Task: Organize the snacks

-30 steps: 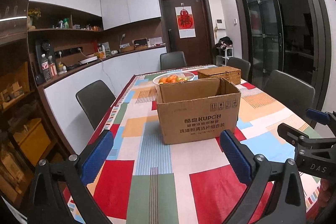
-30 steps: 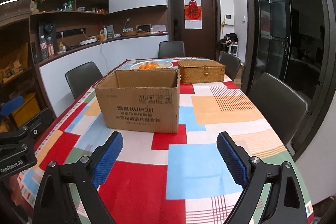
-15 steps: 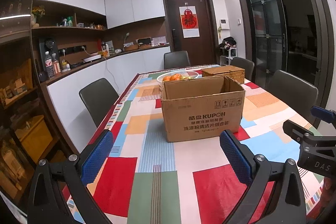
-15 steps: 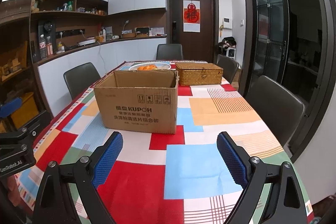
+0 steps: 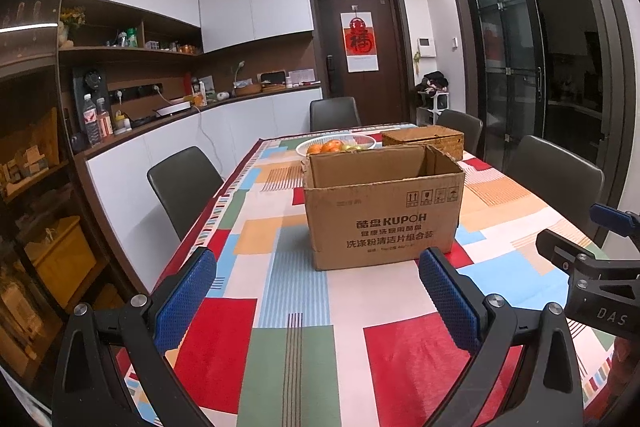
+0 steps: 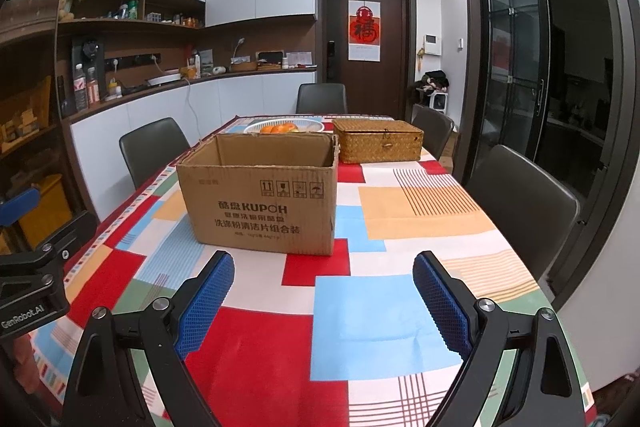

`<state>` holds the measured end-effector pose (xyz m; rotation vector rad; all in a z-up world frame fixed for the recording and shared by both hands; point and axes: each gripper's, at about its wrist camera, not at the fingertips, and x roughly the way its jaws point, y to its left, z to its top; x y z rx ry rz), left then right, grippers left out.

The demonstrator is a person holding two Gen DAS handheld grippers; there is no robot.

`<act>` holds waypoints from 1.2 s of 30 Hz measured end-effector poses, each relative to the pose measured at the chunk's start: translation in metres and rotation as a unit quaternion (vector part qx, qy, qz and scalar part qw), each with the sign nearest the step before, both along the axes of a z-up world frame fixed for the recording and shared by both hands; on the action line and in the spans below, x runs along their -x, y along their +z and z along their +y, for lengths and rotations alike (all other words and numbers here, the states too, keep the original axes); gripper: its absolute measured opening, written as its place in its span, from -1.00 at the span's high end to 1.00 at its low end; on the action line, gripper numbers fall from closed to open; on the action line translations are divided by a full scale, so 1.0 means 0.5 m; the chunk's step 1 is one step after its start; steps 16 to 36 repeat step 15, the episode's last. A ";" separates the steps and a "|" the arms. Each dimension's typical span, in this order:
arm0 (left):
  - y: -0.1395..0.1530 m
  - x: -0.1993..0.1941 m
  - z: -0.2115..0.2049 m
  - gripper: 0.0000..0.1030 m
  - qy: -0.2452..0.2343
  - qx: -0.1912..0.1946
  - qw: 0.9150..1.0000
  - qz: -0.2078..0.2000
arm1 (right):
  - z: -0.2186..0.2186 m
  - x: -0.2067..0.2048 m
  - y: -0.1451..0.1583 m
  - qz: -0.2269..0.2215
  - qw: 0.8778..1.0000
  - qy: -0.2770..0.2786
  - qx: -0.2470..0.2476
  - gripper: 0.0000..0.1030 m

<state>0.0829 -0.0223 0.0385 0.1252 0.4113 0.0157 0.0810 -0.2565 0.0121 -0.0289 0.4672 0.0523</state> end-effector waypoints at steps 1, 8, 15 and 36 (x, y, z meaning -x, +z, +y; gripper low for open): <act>0.000 0.000 0.000 -1.00 -0.001 0.000 1.000 0.000 | 0.000 0.000 0.000 0.000 1.000 0.000 0.000 -0.78; -0.001 -0.001 0.000 -1.00 -0.003 0.004 1.000 0.002 | 0.002 0.000 -0.001 0.004 1.000 0.001 0.001 -0.78; -0.006 0.000 -0.001 -1.00 -0.001 0.005 1.000 0.003 | 0.004 -0.001 -0.002 0.006 1.000 0.001 0.001 -0.78; -0.006 0.000 -0.001 -1.00 -0.001 0.005 1.000 0.003 | 0.004 -0.001 -0.002 0.006 1.000 0.001 0.001 -0.78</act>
